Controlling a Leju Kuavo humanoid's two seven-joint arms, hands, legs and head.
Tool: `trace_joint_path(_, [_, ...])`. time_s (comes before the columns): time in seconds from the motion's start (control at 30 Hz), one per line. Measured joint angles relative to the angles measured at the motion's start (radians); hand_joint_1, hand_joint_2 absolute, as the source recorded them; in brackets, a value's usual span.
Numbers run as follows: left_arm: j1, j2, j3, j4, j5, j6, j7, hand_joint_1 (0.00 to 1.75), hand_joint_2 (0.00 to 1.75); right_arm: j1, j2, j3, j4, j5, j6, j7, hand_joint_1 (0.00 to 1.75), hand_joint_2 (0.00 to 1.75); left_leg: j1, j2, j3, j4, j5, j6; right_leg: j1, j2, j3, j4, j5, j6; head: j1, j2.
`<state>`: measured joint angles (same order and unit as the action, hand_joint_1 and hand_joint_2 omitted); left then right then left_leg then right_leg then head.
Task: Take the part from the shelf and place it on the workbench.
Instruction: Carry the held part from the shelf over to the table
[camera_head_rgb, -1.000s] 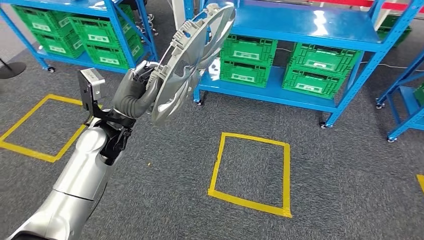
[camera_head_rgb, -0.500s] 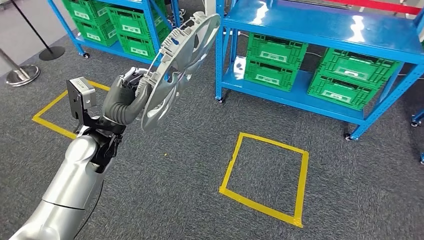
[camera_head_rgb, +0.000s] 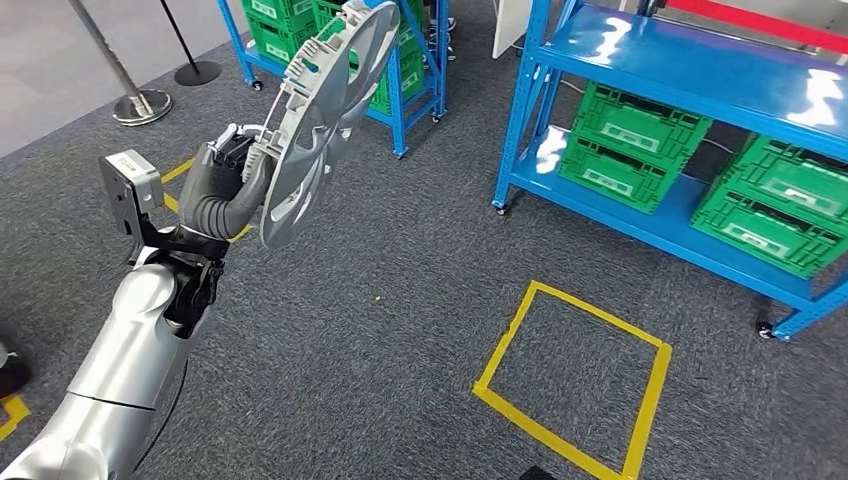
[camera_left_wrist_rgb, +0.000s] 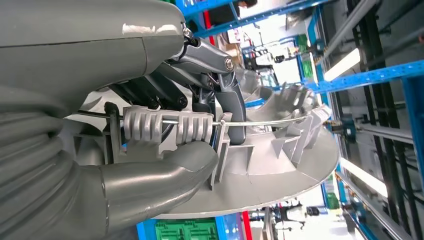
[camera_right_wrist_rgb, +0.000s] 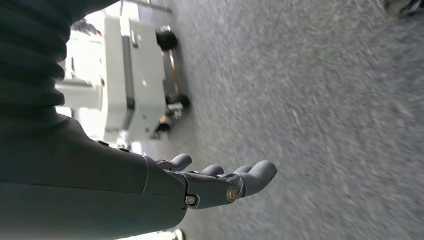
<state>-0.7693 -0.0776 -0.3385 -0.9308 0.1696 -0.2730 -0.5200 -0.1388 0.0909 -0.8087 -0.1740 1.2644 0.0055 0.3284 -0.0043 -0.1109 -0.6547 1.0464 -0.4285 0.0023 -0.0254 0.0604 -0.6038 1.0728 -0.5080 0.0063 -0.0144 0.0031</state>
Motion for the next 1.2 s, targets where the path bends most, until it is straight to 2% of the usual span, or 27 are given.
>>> trace_joint_path(0.03, [0.000,-0.001,0.002,-0.001,0.002,0.001,0.000,1.75,1.75,0.001,0.000,0.000,0.000,-0.003,-0.004,-0.002,0.00,1.75,0.001,-0.012,-0.005,0.000,0.003,-0.008,0.001,0.004,0.002,-0.009,-0.004,-0.003,0.000,0.000])
trace_joint_path(0.07, [0.001,0.000,0.004,-0.001,0.005,0.002,-0.001,1.75,1.75,0.001,0.000,0.000,0.000,-0.006,-0.008,-0.006,0.00,1.75,0.003,-0.024,-0.008,-0.002,0.007,-0.015,0.002,-0.005,0.004,-0.012,-0.001,-0.008,0.000,0.000])
trace_joint_path(0.1, [0.002,0.002,0.007,-0.002,0.008,0.002,-0.001,1.75,1.75,0.002,0.000,0.000,0.000,-0.007,-0.013,-0.010,0.00,1.75,0.004,-0.024,-0.012,-0.003,0.009,-0.021,0.002,-0.017,0.007,-0.016,0.002,-0.014,0.000,0.000])
trace_joint_path(0.13, [0.002,0.004,0.010,-0.003,0.009,0.003,-0.002,1.75,1.75,0.004,0.000,-0.001,0.000,-0.008,-0.017,-0.014,0.00,1.75,0.003,-0.008,-0.016,0.004,0.004,-0.026,0.000,-0.027,0.011,-0.021,0.005,-0.020,-0.002,0.000])
trace_joint_path(0.17, [0.002,0.006,0.012,-0.003,0.010,0.003,-0.002,1.75,1.75,0.005,-0.001,-0.001,0.000,-0.008,-0.019,-0.017,0.00,1.75,0.001,0.019,-0.028,0.027,-0.011,-0.031,-0.002,-0.038,0.015,-0.025,0.009,-0.026,-0.005,0.000])
trace_joint_path(0.23, [0.002,0.007,0.014,-0.004,0.011,0.003,-0.003,1.75,1.75,0.010,-0.003,-0.001,0.000,-0.009,-0.020,-0.020,0.00,1.75,0.002,0.081,-0.074,0.129,-0.064,-0.041,0.000,-0.060,0.018,-0.028,0.010,-0.034,-0.011,0.000])
trace_joint_path(0.3, [0.005,0.007,0.015,-0.004,0.011,0.005,-0.004,1.75,1.75,0.014,-0.006,-0.002,0.000,-0.008,-0.024,-0.017,0.00,1.75,0.009,0.101,-0.127,0.240,-0.103,-0.048,0.001,-0.084,0.019,-0.028,0.007,-0.036,-0.011,0.000])
trace_joint_path(0.33, [0.005,0.007,0.016,-0.004,0.012,0.006,-0.004,1.75,1.75,0.016,-0.006,-0.002,0.000,-0.008,-0.027,-0.016,0.00,1.75,0.012,0.104,-0.134,0.257,-0.100,-0.050,0.001,-0.096,0.020,-0.028,0.006,-0.036,-0.011,0.000])
trace_joint_path(0.37, [0.006,0.007,0.017,-0.005,0.012,0.007,-0.005,1.75,1.75,0.016,-0.007,-0.002,0.000,-0.008,-0.030,-0.015,0.00,1.75,0.014,0.109,-0.121,0.233,-0.080,-0.051,0.000,-0.106,0.022,-0.028,0.004,-0.034,-0.011,0.000])
trace_joint_path(0.4, [0.006,0.008,0.020,-0.007,0.012,0.010,-0.006,1.75,1.75,0.017,-0.008,-0.002,0.000,-0.008,-0.033,-0.016,0.00,1.75,0.016,0.120,-0.090,0.176,-0.048,-0.051,0.000,-0.117,0.026,-0.027,0.001,-0.032,-0.011,0.000])
trace_joint_path(0.47, [0.005,0.008,0.025,-0.019,0.006,0.019,-0.007,1.75,1.75,0.017,-0.013,-0.002,0.000,-0.009,-0.036,-0.020,0.00,1.75,0.009,0.160,-0.023,0.049,-0.006,-0.044,0.002,-0.135,0.031,-0.027,-0.006,-0.022,-0.012,0.000])
trace_joint_path(0.5, [0.003,0.007,0.028,-0.028,0.001,0.025,-0.007,1.75,1.75,0.018,-0.015,-0.003,0.000,-0.011,-0.037,-0.021,0.00,1.75,0.005,0.172,-0.005,0.012,0.001,-0.038,0.005,-0.145,0.034,-0.027,-0.009,-0.017,-0.010,0.000])
trace_joint_path(0.53, [0.001,0.007,0.029,-0.037,-0.005,0.030,-0.007,1.75,1.75,0.018,-0.017,-0.004,0.000,-0.013,-0.037,-0.023,0.00,1.75,0.000,0.175,0.001,-0.002,-0.002,-0.031,0.007,-0.155,0.035,-0.028,-0.010,-0.011,-0.009,0.000])
trace_joint_path(0.6, [-0.004,0.006,0.031,-0.057,-0.023,0.042,-0.002,1.75,1.75,0.018,-0.019,-0.006,0.000,-0.019,-0.035,-0.030,0.00,1.75,-0.002,0.151,0.000,-0.006,0.001,-0.015,0.007,-0.172,0.041,-0.033,-0.014,0.002,-0.007,0.000])
trace_joint_path(0.63, [-0.007,0.007,0.032,-0.066,-0.032,0.047,0.002,1.75,1.75,0.018,-0.019,-0.007,0.000,-0.020,-0.034,-0.034,0.00,1.75,-0.001,0.139,0.002,-0.009,0.002,-0.009,0.005,-0.164,0.041,-0.029,-0.021,0.007,-0.007,0.000])
trace_joint_path(0.67, [-0.012,0.006,0.033,-0.074,-0.042,0.054,0.006,1.75,1.75,0.018,-0.019,-0.008,0.000,-0.021,-0.034,-0.037,0.00,1.75,0.001,0.129,0.004,-0.013,0.003,-0.001,0.003,-0.145,0.034,-0.008,-0.036,0.011,-0.006,0.000])
trace_joint_path(0.73, [-0.019,0.001,0.032,-0.085,-0.068,0.070,0.013,1.75,1.75,0.020,-0.018,-0.010,0.000,-0.021,-0.032,-0.039,0.00,1.75,0.003,0.107,0.007,-0.016,0.004,0.009,0.002,-0.091,-0.015,0.095,-0.088,0.012,-0.002,0.000])
trace_joint_path(0.77, [-0.021,0.000,0.031,-0.089,-0.087,0.082,0.014,1.75,1.75,0.022,-0.018,-0.010,0.000,-0.020,-0.030,-0.039,0.00,1.75,0.002,0.096,0.007,-0.016,0.004,0.013,0.003,-0.076,-0.051,0.164,-0.115,0.011,0.001,0.000])
trace_joint_path(0.8, [-0.021,-0.001,0.030,-0.092,-0.109,0.093,0.014,1.75,1.75,0.023,-0.017,-0.010,0.000,-0.019,-0.029,-0.038,0.00,1.75,0.000,0.083,0.007,-0.015,0.004,0.015,0.005,-0.069,-0.084,0.219,-0.129,0.009,0.002,0.000])
trace_joint_path(0.83, [-0.021,0.001,0.029,-0.094,-0.133,0.106,0.014,1.75,1.75,0.023,-0.017,-0.010,0.000,-0.018,-0.029,-0.037,0.00,1.75,-0.002,0.070,0.007,-0.014,0.003,0.015,0.007,-0.066,-0.104,0.245,-0.126,0.007,0.002,0.000])
trace_joint_path(0.87, [-0.021,0.004,0.029,-0.095,-0.160,0.120,0.014,1.75,1.75,0.022,-0.017,-0.010,0.000,-0.018,-0.028,-0.035,0.00,1.75,-0.003,0.059,0.007,-0.012,0.003,0.015,0.009,-0.064,-0.106,0.233,-0.104,0.004,0.002,0.000])
trace_joint_path(0.93, [-0.023,0.010,0.027,-0.100,-0.217,0.151,0.016,1.75,1.75,0.019,-0.018,-0.010,0.000,-0.017,-0.025,-0.035,0.00,1.75,-0.002,0.037,0.006,-0.007,0.002,0.013,0.009,-0.046,-0.065,0.118,-0.030,-0.003,0.002,0.000])
trace_joint_path(1.0, [-0.030,0.015,0.027,-0.104,-0.264,0.180,0.020,1.75,1.75,0.014,-0.018,-0.010,0.000,-0.012,-0.019,-0.034,0.00,1.75,-0.003,0.016,-0.001,0.000,0.002,0.005,0.008,-0.016,-0.021,0.012,0.011,-0.008,0.002,0.000])
trace_joint_path(1.03, [-0.034,0.019,0.026,-0.106,-0.281,0.190,0.023,1.75,1.75,0.012,-0.018,-0.010,0.000,-0.010,-0.016,-0.033,0.00,1.75,-0.002,0.007,-0.005,0.001,0.003,-0.001,0.009,-0.007,-0.012,-0.009,0.015,-0.010,0.002,0.000])
trace_joint_path(1.1, [-0.043,0.030,0.024,-0.107,-0.303,0.204,0.026,1.75,1.75,0.008,-0.018,-0.010,0.000,-0.007,-0.013,-0.032,0.00,1.75,0.000,-0.010,-0.009,-0.004,0.009,-0.015,0.010,-0.019,-0.008,-0.015,0.017,-0.019,0.002,0.000])
trace_joint_path(1.13, [-0.046,0.037,0.023,-0.109,-0.309,0.208,0.027,1.75,1.75,0.006,-0.017,-0.010,0.000,-0.006,-0.013,-0.032,0.00,1.75,0.000,-0.007,-0.011,-0.003,0.008,-0.020,0.009,-0.027,-0.005,-0.019,0.020,-0.025,0.002,0.000])
trace_joint_path(1.2, [-0.052,0.047,0.020,-0.110,-0.323,0.214,0.029,1.75,1.75,0.004,-0.017,-0.010,-0.001,-0.005,-0.012,-0.032,0.00,1.75,-0.003,0.034,-0.033,0.041,-0.019,-0.030,0.006,-0.047,0.002,-0.029,0.025,-0.037,-0.003,0.000])
